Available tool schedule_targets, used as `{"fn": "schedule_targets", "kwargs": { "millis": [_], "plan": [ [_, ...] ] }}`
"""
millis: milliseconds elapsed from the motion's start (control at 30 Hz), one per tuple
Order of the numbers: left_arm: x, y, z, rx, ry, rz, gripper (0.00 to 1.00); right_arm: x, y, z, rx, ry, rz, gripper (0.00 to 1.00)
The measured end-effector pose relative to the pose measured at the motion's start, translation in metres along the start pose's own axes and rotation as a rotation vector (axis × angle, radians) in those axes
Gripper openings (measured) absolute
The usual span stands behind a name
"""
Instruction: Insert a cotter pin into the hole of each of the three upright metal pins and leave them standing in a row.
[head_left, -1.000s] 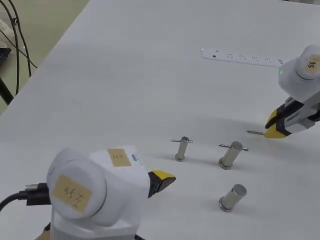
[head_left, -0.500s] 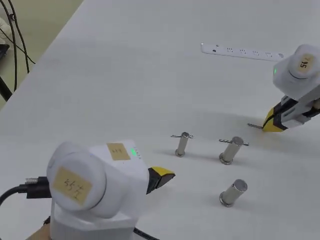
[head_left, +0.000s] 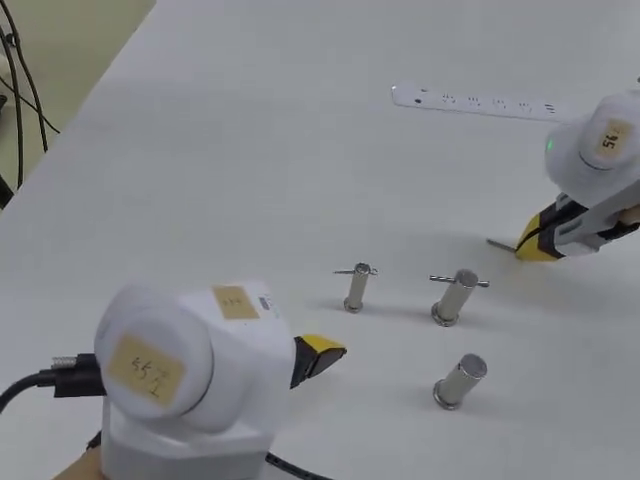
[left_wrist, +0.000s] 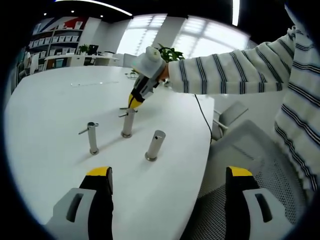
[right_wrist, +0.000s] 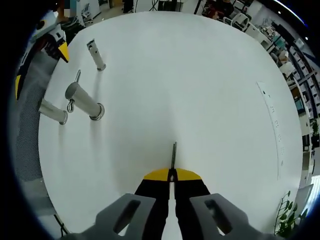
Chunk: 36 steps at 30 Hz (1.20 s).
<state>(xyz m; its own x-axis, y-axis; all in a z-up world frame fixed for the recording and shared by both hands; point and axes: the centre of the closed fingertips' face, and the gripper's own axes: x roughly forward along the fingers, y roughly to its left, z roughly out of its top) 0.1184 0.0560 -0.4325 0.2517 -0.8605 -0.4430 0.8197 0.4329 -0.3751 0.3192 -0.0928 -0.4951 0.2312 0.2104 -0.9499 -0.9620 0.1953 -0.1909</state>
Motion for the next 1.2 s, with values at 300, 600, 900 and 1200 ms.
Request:
{"fn": "schedule_targets", "kwargs": {
  "millis": [300, 600, 900, 1200],
  "plan": [
    [-0.004, 0.003, 0.007, 0.028, -0.003, 0.014, 0.92, -0.012, 0.007, -0.001, -0.019, 0.006, -0.023, 0.0],
    [-0.007, 0.011, 0.016, 0.044, -0.021, 0.034, 0.91, -0.045, 0.009, 0.007, -0.032, -0.063, -0.086, 0.0],
    [-0.007, 0.014, 0.024, 0.046, -0.033, 0.036, 0.87, -0.076, 0.02, 0.022, -0.017, -0.167, -0.173, 0.0],
    [-0.006, 0.018, 0.032, 0.038, -0.041, 0.041, 0.84, -0.098, 0.037, 0.038, -0.033, -0.243, -0.246, 0.0]
  ]
}}
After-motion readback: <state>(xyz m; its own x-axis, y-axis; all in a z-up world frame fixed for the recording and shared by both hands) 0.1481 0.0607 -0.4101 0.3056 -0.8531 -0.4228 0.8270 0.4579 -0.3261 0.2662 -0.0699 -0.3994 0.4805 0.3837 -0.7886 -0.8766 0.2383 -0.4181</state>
